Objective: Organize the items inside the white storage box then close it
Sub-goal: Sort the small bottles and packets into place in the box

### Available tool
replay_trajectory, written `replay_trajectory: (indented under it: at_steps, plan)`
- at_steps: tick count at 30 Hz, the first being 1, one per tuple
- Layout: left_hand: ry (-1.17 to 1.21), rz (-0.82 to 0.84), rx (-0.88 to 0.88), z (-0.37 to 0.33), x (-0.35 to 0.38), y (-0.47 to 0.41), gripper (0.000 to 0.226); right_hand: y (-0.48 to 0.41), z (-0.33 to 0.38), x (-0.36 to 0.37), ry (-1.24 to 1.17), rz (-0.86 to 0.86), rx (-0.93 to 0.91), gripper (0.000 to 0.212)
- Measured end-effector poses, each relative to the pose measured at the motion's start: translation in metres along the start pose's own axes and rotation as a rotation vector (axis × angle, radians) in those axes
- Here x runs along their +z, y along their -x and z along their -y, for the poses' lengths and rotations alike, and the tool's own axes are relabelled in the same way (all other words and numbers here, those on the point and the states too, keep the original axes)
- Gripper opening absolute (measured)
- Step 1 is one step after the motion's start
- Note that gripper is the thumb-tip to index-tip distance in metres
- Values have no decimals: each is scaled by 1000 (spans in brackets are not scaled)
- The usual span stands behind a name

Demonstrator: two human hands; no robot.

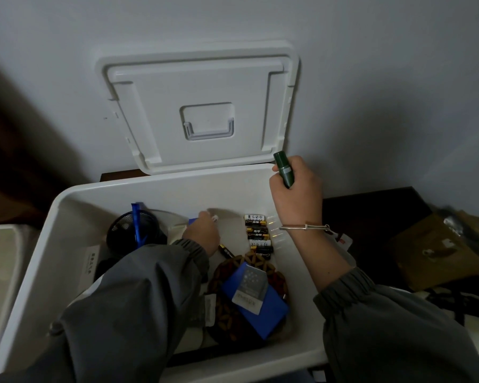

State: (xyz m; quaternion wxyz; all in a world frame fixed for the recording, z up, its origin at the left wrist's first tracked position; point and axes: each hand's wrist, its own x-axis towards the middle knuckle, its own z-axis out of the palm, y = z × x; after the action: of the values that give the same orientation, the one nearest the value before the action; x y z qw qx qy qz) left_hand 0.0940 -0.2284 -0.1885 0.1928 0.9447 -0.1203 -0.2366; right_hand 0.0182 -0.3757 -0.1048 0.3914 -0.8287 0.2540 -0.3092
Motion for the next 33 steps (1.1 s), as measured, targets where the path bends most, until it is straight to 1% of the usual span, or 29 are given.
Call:
replay_trajectory:
  at_steps: [3, 4, 6, 8, 11, 14, 17, 19, 21, 24, 27, 30, 33]
  plan:
    - [-133, 56, 221, 4, 4, 2, 22, 0, 0, 0, 12, 10, 0, 7]
    - [-172, 84, 282, 5, 4, 2, 24, 0, 0, 1, 12, 8, 2, 7]
    - [-306, 144, 370, 8, 3, -1, 33, 0, 0, 0, 10, 8, 4, 6]
    - [-508, 193, 426, 11, 4, -4, 37, 0, 0, 0, 4, 16, 0, 6]
    - [-723, 164, 515, 15, 8, -9, 32, 1, 0, 0, 2, 24, -1, 6]
    - [-791, 115, 566, 16, 14, -11, 22, 0, 1, 0, -3, 24, 4, 5]
    - [-738, -50, 508, 15, 18, -15, 16, 1, 1, 0, 0, 23, -6, 7]
    - [-655, -141, 436, 15, 21, -20, 20, 0, 1, 0, -1, 24, -4, 8]
    - [-591, -172, 410, 12, 27, -24, 25, 1, 1, 0, -6, 24, -1, 7]
    - [-421, -215, 408, 6, 36, -27, 34, 1, 1, 0, 3, 24, -4, 7]
    - [-212, -302, 473, -1, 40, -29, 30, 1, 1, 0, 7, 24, -10, 8]
    - [-151, -287, 540, -13, 41, -29, 27, 1, 0, 0, 18, 18, -20, 8]
    - [-102, -182, 565, -29, 49, -29, 27, 1, 0, 0, 7, 18, -14, 9]
